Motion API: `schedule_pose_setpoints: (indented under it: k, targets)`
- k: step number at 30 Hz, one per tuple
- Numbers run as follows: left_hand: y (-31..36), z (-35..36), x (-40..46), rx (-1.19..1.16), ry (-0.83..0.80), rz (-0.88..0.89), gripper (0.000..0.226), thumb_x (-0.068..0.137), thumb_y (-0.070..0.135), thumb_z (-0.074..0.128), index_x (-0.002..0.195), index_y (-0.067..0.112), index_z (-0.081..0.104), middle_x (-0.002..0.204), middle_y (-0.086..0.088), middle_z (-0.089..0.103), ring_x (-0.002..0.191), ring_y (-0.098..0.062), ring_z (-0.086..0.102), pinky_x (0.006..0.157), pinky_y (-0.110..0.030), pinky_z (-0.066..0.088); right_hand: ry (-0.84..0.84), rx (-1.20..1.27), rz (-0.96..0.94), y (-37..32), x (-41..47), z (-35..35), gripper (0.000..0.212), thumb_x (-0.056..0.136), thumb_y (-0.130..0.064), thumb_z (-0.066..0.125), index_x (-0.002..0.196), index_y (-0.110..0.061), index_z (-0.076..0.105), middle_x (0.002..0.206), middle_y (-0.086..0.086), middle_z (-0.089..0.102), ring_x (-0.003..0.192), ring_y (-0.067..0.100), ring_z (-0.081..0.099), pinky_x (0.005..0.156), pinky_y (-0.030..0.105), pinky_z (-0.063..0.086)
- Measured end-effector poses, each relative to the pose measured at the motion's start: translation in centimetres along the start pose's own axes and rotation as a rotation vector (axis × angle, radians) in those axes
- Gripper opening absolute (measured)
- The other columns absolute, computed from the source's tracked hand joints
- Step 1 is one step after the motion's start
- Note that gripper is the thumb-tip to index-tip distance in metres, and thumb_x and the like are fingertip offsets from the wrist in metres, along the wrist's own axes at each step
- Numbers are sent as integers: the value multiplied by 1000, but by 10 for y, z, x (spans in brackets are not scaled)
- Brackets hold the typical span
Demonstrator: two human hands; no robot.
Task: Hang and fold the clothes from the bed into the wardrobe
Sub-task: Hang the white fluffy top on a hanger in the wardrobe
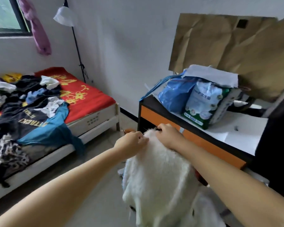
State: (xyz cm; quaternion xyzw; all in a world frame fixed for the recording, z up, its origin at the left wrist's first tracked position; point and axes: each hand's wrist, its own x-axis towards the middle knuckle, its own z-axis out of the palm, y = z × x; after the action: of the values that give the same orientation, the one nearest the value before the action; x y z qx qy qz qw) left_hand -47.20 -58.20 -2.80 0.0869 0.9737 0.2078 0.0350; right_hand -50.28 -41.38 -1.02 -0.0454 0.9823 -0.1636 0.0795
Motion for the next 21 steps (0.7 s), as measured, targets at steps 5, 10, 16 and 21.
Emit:
schedule_pose_setpoints:
  k: [5,10,16,21]
  targets:
    - [17,27,18,-167,-99,-136,69,91,65,36,127,8,48,103,-5,59,89,-21,56,75,-31,45,-337,231,358,40,9,-3,74,98,-57,26,151,-6,19,156,19,23,141,34,29,112,43,28]
    - [12,32,23,-322,-107,-205,68,84,69,47,119,11,56,97,2,61,86,-16,59,74,-28,46,-424,434,452,58,26,10,77,98,-58,27,151,-4,15,156,19,20,142,32,27,114,42,26]
    - [7,21,27,-573,-240,-288,48,82,58,62,104,15,64,93,0,67,82,-12,64,65,-19,49,-425,569,594,96,30,19,71,95,-55,42,143,-2,36,146,21,40,132,33,42,99,42,38]
    - [5,-5,17,-784,-236,-166,30,88,41,64,109,19,65,99,-1,71,87,-15,70,78,-30,59,-277,917,428,68,32,-25,23,97,-30,48,99,-12,63,89,11,65,69,21,67,54,27,55]
